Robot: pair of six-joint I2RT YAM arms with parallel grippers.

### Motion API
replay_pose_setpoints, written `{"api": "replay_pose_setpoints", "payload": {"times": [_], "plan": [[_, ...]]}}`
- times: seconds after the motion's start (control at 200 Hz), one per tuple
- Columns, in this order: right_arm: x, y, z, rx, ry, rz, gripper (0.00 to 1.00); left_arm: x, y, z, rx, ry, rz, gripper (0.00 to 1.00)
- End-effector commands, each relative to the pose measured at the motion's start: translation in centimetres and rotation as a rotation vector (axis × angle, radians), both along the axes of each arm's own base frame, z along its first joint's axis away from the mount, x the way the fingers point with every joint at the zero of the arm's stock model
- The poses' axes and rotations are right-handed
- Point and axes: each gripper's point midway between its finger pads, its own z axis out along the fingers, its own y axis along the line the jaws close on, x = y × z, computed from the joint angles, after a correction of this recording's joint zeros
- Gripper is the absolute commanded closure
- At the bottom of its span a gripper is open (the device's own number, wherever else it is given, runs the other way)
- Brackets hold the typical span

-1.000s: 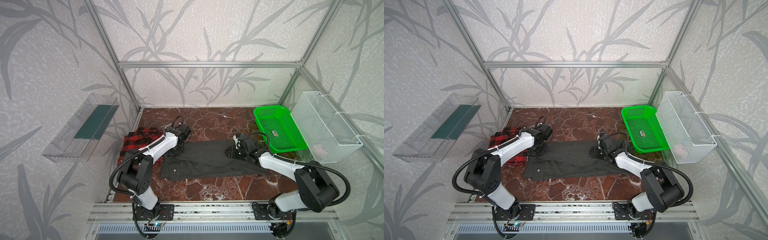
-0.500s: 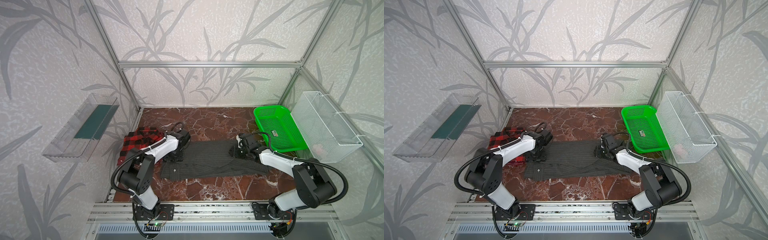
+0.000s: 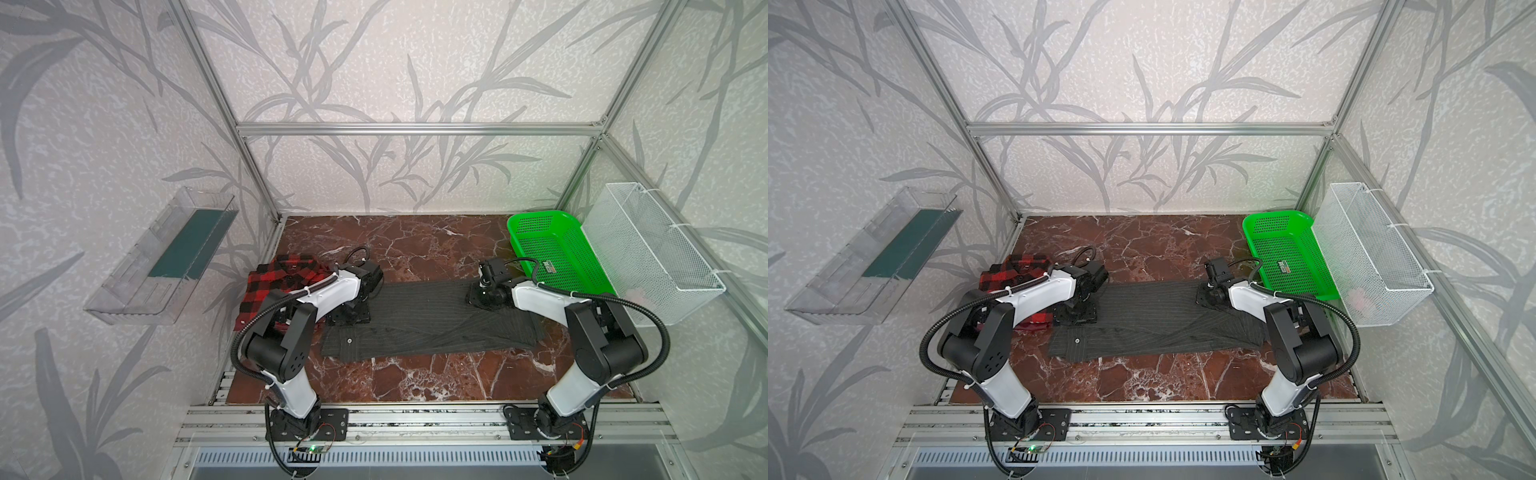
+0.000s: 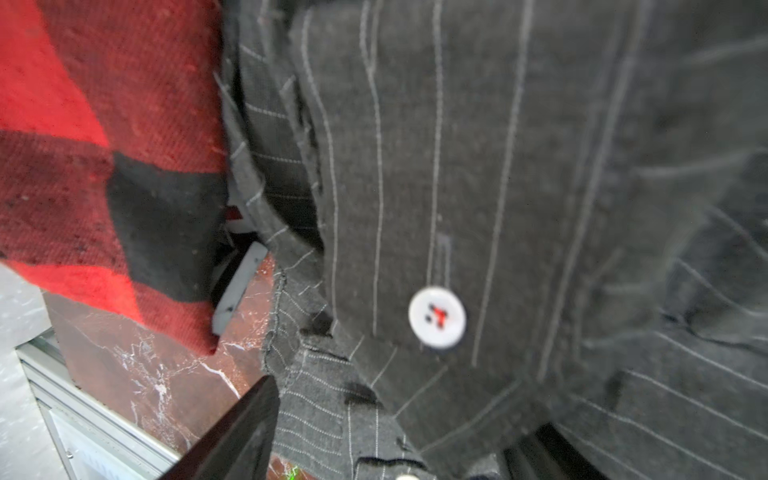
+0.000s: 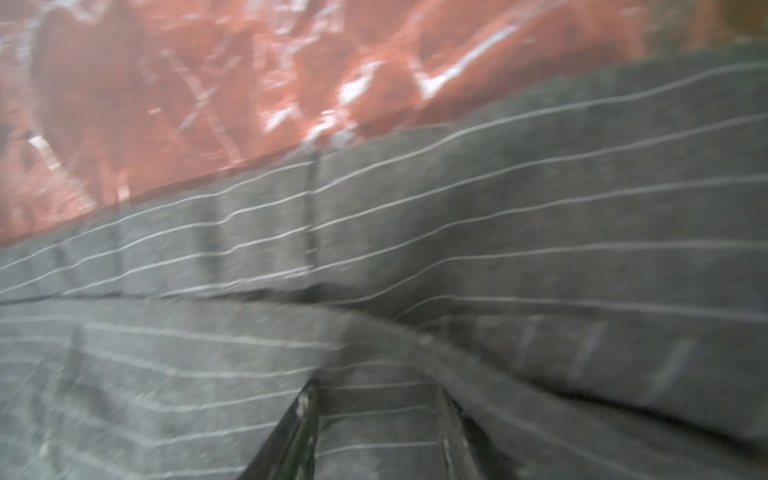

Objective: Fold and stack the long sleeve shirts

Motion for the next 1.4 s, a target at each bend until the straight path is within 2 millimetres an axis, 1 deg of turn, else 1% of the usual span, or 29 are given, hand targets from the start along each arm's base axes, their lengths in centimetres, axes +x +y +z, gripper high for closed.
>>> {"api": "replay_pose_setpoints", "payload": {"times": [0.0, 0.09, 0.195, 0.24, 0.295, 0.315, 0.335, 0.345, 0.495, 0.53, 0.535, 0.55, 0.59, 0.69, 0.85, 1.025, 1.07, 1.14, 1.245, 1.394], "plan": [[-0.2, -1.5, 1.7, -0.065, -0.003, -0.032, 0.52, -1.0, -0.1, -0.3, -0.026, 0.006, 0.021, 0.20], [0.0, -3.4, 3.4, -0.128, -0.067, -0.090, 0.50, -1.4, -0.2, -0.7, -0.044, 0.006, 0.031, 0.19], [0.2, -5.8, 4.2, -0.166, -0.077, -0.159, 0.49, -1.8, -0.6, -1.2, -0.075, 0.010, 0.038, 0.19], [0.6, -6.3, 4.3, -0.155, -0.082, -0.172, 0.50, -1.9, -0.7, -1.3, -0.081, 0.013, 0.037, 0.19], [1.0, -6.4, 4.1, -0.136, -0.083, -0.177, 0.52, -2.0, -0.7, -1.4, -0.084, 0.013, 0.038, 0.19], [1.2, -6.3, 3.9, -0.132, -0.084, -0.170, 0.54, -2.1, -0.7, -1.5, -0.084, 0.014, 0.038, 0.18], [1.3, -6.2, 3.7, -0.130, -0.079, -0.166, 0.56, -2.1, -0.6, -1.5, -0.082, 0.014, 0.040, 0.11], [1.3, -6.2, 3.6, -0.128, -0.073, -0.167, 0.58, -2.2, -0.6, -1.6, -0.082, 0.016, 0.040, 0.09], [1.4, -6.3, 0.9, -0.096, 0.045, -0.198, 0.72, -2.4, -0.7, -1.5, -0.095, 0.008, 0.042, 0.08], [1.7, -6.2, 0.8, -0.079, 0.044, -0.200, 0.73, -2.4, -0.7, -1.5, -0.098, 0.007, 0.041, 0.08], [1.6, -6.2, 0.3, -0.081, 0.056, -0.200, 0.73, -2.4, -0.7, -1.5, -0.098, 0.005, 0.042, 0.08], [1.6, -6.2, -0.4, -0.082, 0.073, -0.202, 0.73, -2.4, -0.7, -1.5, -0.098, 0.007, 0.040, 0.08], [1.8, -6.2, -0.9, -0.083, 0.086, -0.204, 0.73, -2.5, -0.8, -1.6, -0.102, 0.006, 0.042, 0.08], [2.5, -6.2, -1.6, -0.095, 0.103, -0.206, 0.73, -2.8, -0.8, -1.9, -0.110, 0.016, 0.048, 0.07], [4.1, -6.3, -2.2, -0.116, 0.107, -0.211, 0.73, -4.2, -1.4, -2.8, -0.164, 0.040, 0.077, 0.07], [6.5, -4.8, -3.3, -0.092, 0.128, -0.180, 0.73, -6.4, -2.3, -2.9, -0.235, 0.028, 0.121, 0.06], [7.3, -4.3, -3.3, -0.090, 0.125, -0.171, 0.72, -6.9, -2.8, -2.8, -0.251, 0.013, 0.119, 0.03], [8.4, -3.6, -3.2, -0.091, 0.120, -0.150, 0.72, -7.7, -3.5, -2.5, -0.263, 0.000, 0.119, 0.03], [10.1, -1.6, -2.5, -0.075, 0.097, -0.095, 0.70, -9.2, -4.6, -2.7, -0.285, -0.010, 0.129, 0.03], [12.2, 1.7, -1.8, -0.071, 0.079, 0.001, 0.69, -11.5, -7.0, -3.6, -0.322, -0.029, 0.132, 0.03]]}}
